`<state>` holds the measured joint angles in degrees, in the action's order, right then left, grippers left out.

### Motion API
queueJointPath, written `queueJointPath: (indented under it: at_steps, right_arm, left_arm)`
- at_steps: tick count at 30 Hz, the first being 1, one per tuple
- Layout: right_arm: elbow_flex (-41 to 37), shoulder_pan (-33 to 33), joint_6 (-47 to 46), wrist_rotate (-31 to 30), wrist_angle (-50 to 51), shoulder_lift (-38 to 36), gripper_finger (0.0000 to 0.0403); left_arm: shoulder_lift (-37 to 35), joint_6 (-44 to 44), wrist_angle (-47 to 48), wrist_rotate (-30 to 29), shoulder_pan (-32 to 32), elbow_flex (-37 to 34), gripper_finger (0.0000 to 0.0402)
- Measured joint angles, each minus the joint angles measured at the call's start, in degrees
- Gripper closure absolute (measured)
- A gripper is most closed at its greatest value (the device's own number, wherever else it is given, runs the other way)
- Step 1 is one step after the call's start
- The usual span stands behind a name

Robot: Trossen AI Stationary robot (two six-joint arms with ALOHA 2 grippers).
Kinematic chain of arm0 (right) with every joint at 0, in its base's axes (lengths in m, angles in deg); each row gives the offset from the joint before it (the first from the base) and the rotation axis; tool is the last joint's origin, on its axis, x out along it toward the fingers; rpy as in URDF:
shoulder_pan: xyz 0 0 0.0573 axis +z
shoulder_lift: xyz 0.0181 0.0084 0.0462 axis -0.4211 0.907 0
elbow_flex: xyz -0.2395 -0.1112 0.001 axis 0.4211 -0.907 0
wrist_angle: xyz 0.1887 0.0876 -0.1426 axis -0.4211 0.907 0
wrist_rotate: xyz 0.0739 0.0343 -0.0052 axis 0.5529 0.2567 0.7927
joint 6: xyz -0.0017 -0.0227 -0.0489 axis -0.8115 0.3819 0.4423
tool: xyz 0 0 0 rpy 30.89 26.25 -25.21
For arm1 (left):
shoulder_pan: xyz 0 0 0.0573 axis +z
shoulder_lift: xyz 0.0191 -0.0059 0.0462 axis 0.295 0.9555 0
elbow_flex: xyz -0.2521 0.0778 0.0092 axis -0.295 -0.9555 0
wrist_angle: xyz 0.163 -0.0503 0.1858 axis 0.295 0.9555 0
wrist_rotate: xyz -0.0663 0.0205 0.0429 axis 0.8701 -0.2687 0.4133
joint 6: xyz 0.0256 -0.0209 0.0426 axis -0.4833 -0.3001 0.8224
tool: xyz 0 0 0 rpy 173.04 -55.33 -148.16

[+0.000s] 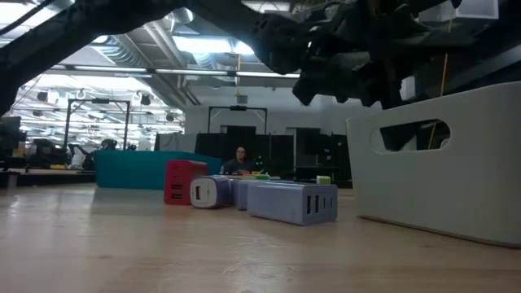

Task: Pick & Place Office items
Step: Move the top green charger adapter to the center of the table

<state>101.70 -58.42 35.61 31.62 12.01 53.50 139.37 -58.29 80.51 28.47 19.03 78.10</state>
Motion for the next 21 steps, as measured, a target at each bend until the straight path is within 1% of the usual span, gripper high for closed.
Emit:
queueJointPath:
  at_steps: [1, 4, 6, 7, 13, 16, 18, 21]
  right_arm:
    - [0.0, -0.03, 0.02, -0.75, -1.77, -0.01, 0.0117]
    - [0.0, -0.1, 1.58, 0.98, -7.25, 0.0, 0.0117]
    - [0.07, -0.46, 2.68, 2.74, -9.21, 0.11, 0.0117]
    - [0.21, -0.85, 3.07, 3.63, -8.63, 0.15, 0.0117]
    - [4.4, -4.48, 8.9, 6.03, 2.61, 0.27, 0.0117]
    - [6.63, -6.55, 12.08, 9.52, 6.85, 1.47, 0.0117]
    - [8.04, -7.74, 15.85, 11.95, 12.33, 3.47, 0.0117]
    - [9.42, -9.13, 22.87, 13.77, 22.83, 8.5, 0.0117]
  left_arm:
    - [-0.5, -2.5, -1.27, 0.05, 1.19, 0.12, 0.0117]
    - [-2.15, -7.68, -3.34, 0.62, 5.59, 1.92, 0.0123]
    - [-3.6, -8.5, -3.62, 1.26, 8.61, 3.49, 0.0131]
    - [-4.87, -8.61, -3.29, 1.32, 10.3, 3.98, 0.0135]
    - [-14.37, -8.82, -2.91, 0.74, 20.18, 5.1, 0.0154]
    - [-19.55, -9.12, -1.92, 0.76, 24.87, 5.03, 0.0155]
    - [-23.58, -9.06, -1.08, 0.69, 27.48, 4.99, 0.0155]
    - [-30.21, -8.56, 0.8, 0.05, 31.0, 4.99, 0.0155]
